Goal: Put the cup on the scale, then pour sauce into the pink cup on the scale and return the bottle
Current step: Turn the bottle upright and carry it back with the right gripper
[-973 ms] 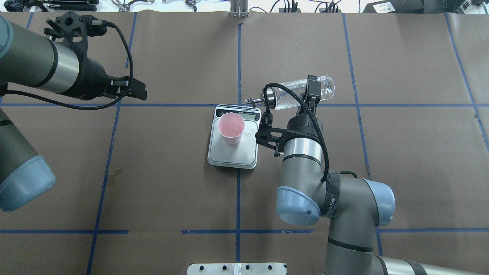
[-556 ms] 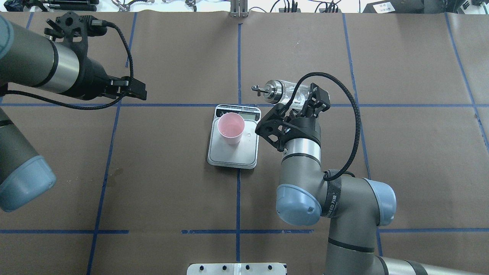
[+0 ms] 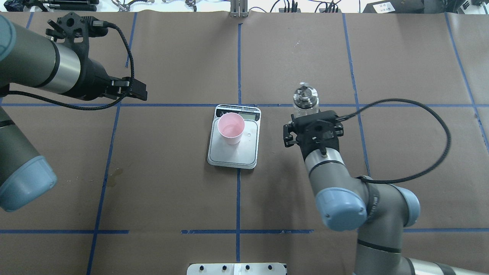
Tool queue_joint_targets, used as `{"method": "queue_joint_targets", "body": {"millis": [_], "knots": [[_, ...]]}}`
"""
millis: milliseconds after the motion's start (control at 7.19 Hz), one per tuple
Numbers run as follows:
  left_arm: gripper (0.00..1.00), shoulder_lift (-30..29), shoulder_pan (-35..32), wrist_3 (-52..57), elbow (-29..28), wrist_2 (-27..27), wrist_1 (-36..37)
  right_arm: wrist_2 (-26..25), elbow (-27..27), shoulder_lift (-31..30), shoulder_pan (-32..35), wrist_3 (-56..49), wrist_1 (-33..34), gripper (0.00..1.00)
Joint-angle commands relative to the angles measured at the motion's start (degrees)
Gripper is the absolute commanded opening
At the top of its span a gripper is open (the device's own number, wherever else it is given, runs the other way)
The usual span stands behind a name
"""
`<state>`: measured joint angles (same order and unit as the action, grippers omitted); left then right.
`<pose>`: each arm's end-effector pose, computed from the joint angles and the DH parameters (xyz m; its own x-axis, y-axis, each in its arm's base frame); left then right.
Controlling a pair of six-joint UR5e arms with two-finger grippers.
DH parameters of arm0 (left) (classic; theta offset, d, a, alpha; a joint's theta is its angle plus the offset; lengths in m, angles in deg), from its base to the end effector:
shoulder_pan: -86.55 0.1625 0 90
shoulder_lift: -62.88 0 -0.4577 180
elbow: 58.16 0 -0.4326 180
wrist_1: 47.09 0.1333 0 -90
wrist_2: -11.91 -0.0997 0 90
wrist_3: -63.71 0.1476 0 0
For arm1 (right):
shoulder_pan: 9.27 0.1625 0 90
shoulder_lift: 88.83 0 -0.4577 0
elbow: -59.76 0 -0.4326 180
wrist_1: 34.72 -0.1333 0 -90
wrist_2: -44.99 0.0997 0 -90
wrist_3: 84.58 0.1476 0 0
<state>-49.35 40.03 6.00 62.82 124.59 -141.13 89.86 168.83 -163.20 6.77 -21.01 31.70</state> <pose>0.3579 -0.4884 0.2296 0.5531 0.1330 -0.8224 0.1785 0.9453 0.2730 -0.5301 -0.3999 0.3269 0.7971 -0.0976 0.5959 -0.4685 0.5227 0.7123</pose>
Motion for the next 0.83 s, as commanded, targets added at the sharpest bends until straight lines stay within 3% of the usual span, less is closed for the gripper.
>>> {"method": "queue_joint_targets", "body": {"millis": [0, 417, 695], "knots": [[0.81, -0.2, 0.0, -0.8, 0.1, 0.0, 0.1, -0.6, -0.2, -4.8, 0.0, 17.6, -4.8, 0.00], [0.81, -0.5, 0.0, -1.2, 0.2, -0.3, 0.2, -2.7, -1.8, -10.9, 0.0, 19.6, -4.8, 0.00], [0.81, -0.7, 0.1, -1.3, 0.3, -0.3, 0.2, -4.3, -2.8, -11.7, 0.0, 23.7, -4.8, 0.00]]}}
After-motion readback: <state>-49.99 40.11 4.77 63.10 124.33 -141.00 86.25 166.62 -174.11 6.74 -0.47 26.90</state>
